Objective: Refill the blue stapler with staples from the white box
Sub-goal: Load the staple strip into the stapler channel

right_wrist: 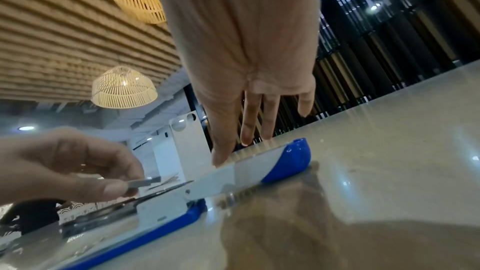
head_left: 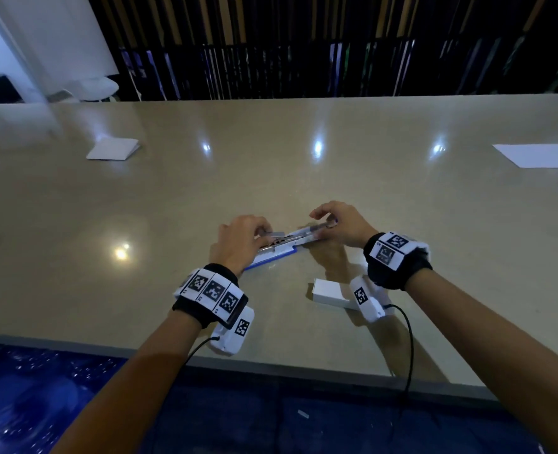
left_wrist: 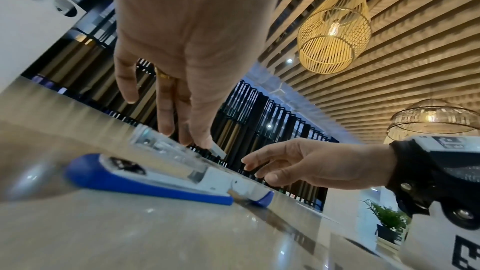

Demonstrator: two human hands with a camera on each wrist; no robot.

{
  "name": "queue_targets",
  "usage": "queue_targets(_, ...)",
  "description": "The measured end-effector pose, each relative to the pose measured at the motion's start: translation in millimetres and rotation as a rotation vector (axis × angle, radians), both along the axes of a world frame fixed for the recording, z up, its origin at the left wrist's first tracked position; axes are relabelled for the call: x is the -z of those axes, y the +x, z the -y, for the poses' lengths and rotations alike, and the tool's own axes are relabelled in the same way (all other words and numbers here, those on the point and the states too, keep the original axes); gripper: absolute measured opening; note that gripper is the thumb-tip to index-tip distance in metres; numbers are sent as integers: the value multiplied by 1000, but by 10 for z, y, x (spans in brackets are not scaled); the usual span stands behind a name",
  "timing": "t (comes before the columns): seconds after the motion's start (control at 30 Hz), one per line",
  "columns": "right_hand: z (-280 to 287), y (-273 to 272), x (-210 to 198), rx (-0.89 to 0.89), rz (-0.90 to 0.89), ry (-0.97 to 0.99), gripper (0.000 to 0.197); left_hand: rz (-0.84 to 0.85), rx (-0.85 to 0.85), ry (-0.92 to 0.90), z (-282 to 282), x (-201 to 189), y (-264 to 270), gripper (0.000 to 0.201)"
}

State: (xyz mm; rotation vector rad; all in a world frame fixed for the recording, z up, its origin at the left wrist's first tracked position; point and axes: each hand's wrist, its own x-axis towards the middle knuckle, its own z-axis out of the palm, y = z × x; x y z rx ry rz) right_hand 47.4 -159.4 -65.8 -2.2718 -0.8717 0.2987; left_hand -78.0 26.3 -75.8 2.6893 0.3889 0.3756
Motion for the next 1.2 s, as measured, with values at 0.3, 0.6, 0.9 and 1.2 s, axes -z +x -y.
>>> queue_targets(0.3,-191,52,-21,-93,43,-220,28,-56,-141,-130,-110,65,-53,10)
queue_targets(0.6,-193,59,-18,-82,3,-190,27,-39,-128,-263,-104,80,-89,10)
queue_targets(0.9,-178,76,-4,-85,-13,-182,27,-19,-159,-277,-120,55,-153,8)
queue_targets(1.2,-167,87,13,-87,-19,-169,26,-65,-156,-223,-89,-7,-108,13)
